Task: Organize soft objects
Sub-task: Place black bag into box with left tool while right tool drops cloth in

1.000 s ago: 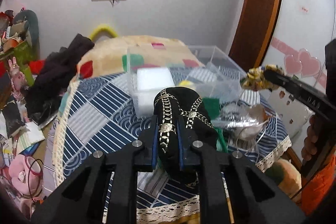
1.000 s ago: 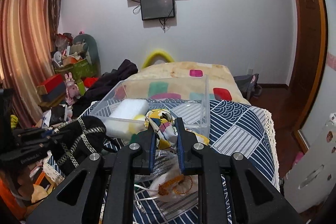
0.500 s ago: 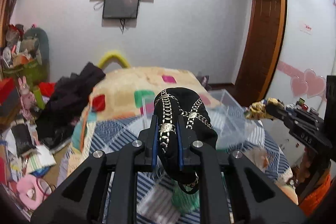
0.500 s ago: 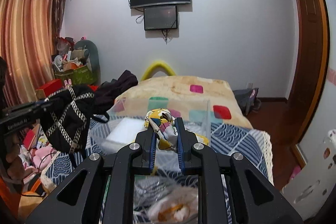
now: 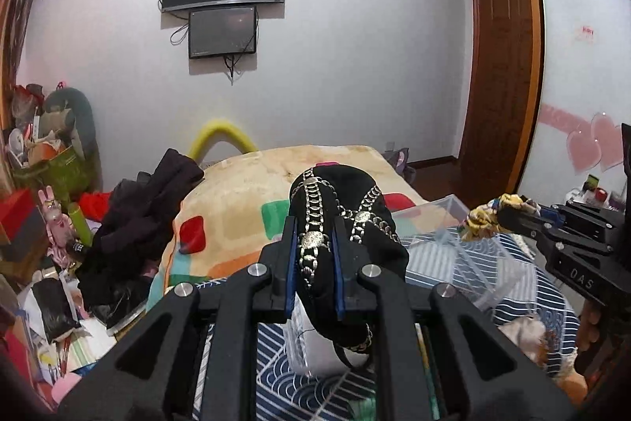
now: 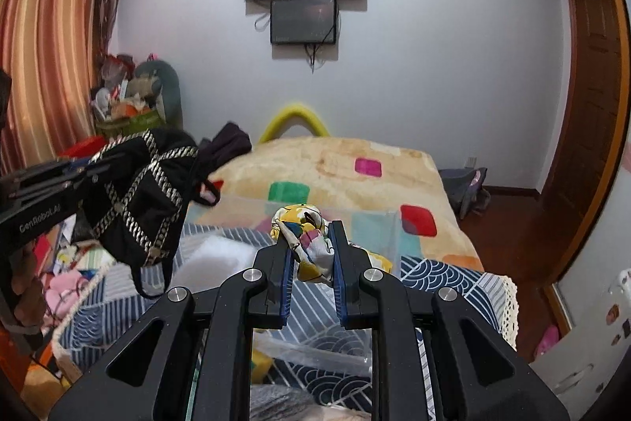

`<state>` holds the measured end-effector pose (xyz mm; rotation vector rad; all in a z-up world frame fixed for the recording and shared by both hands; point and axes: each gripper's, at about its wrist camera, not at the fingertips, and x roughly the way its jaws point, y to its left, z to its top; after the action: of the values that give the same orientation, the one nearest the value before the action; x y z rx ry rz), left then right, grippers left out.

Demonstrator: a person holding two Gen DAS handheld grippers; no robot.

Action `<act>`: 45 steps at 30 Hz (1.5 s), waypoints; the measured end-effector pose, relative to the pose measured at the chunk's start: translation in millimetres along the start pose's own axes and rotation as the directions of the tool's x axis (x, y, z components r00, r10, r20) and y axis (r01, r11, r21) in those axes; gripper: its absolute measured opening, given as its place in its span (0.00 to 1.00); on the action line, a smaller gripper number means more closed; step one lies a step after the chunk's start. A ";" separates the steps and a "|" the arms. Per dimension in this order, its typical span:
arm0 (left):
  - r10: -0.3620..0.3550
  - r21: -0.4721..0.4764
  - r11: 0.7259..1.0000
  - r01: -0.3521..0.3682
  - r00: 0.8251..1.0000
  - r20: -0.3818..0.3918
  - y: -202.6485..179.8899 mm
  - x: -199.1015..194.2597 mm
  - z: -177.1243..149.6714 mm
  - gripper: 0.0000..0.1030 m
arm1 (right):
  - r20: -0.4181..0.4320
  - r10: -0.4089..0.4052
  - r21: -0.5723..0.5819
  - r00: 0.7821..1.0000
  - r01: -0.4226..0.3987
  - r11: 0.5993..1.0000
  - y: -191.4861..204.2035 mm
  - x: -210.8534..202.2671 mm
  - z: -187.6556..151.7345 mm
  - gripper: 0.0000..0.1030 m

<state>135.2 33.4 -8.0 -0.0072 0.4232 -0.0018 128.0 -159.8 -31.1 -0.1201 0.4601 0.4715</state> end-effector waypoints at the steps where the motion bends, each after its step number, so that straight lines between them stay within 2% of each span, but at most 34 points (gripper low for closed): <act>1: 0.002 0.004 1.000 -0.002 1.000 -0.003 -1.0 6.1 -0.3 0.14 | -0.015 -0.002 -0.004 1.000 0.001 1.000 -0.7 4.6 -1.1 0.15; 10: -0.020 0.003 1.000 0.020 0.992 -0.128 -5.9 60.9 -23.3 0.14 | -0.153 0.012 -0.040 0.988 -0.018 0.999 -4.2 31.6 -15.6 0.15; 17: -0.016 0.027 0.999 0.022 0.981 -0.191 -12.3 77.1 -40.8 0.15 | -0.207 0.027 -0.043 0.978 -0.036 0.998 -6.9 39.6 -19.5 0.15; 20: 0.002 0.046 0.999 0.008 0.979 -0.203 -15.6 76.5 -45.4 0.24 | -0.220 0.027 -0.048 0.975 -0.038 0.998 -6.8 40.0 -19.6 0.21; 22: -0.001 0.047 0.999 0.012 0.977 -0.211 -15.6 75.4 -46.4 0.41 | -0.220 0.018 -0.052 0.975 -0.031 0.998 -7.5 38.9 -19.1 0.32; 24: -0.006 0.043 0.999 0.016 0.977 -0.213 -15.9 72.1 -47.0 0.52 | -0.207 0.017 -0.051 0.978 -0.028 0.998 -7.5 33.7 -18.1 0.43; 25: -0.012 0.040 0.999 0.021 0.977 -0.212 -16.0 69.2 -46.7 0.53 | -0.199 0.016 -0.050 0.980 -0.026 0.998 -7.9 33.0 -16.9 0.46; 27: -0.021 0.044 0.999 0.030 0.980 -0.200 -17.5 62.4 -45.5 0.54 | -0.180 0.013 -0.051 0.984 -0.023 0.998 -6.9 26.1 -14.3 0.46; 30: -0.014 0.067 0.997 0.026 0.983 -0.182 -21.9 51.9 -43.0 0.68 | -0.155 0.013 -0.050 0.988 -0.021 0.999 -7.4 20.0 -9.6 0.47; 32: -0.017 0.070 0.997 0.029 0.985 -0.169 -22.5 43.0 -40.4 0.74 | -0.126 0.005 -0.053 0.992 -0.012 0.999 -6.6 9.5 -7.2 0.51; 34: -0.023 0.062 0.998 0.033 0.987 -0.159 -21.8 34.6 -38.9 0.89 | -0.098 -0.002 -0.055 0.995 -0.003 0.999 -5.7 0.5 -5.9 0.60; 38: -0.038 0.051 0.998 0.047 0.985 -0.167 -20.0 20.5 -42.7 0.93 | -0.050 -0.012 -0.051 0.999 0.010 0.999 -6.0 -18.3 -8.2 0.64; 45: -0.054 0.036 0.997 0.065 0.967 -0.248 -18.3 9.6 -70.3 0.93 | -0.040 -0.008 -0.005 0.999 0.008 1.000 -8.8 -36.4 -27.1 0.71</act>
<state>115.1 14.6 -75.9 0.0238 0.6726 -0.0718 92.4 -188.4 -38.7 -0.1362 0.4972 0.4632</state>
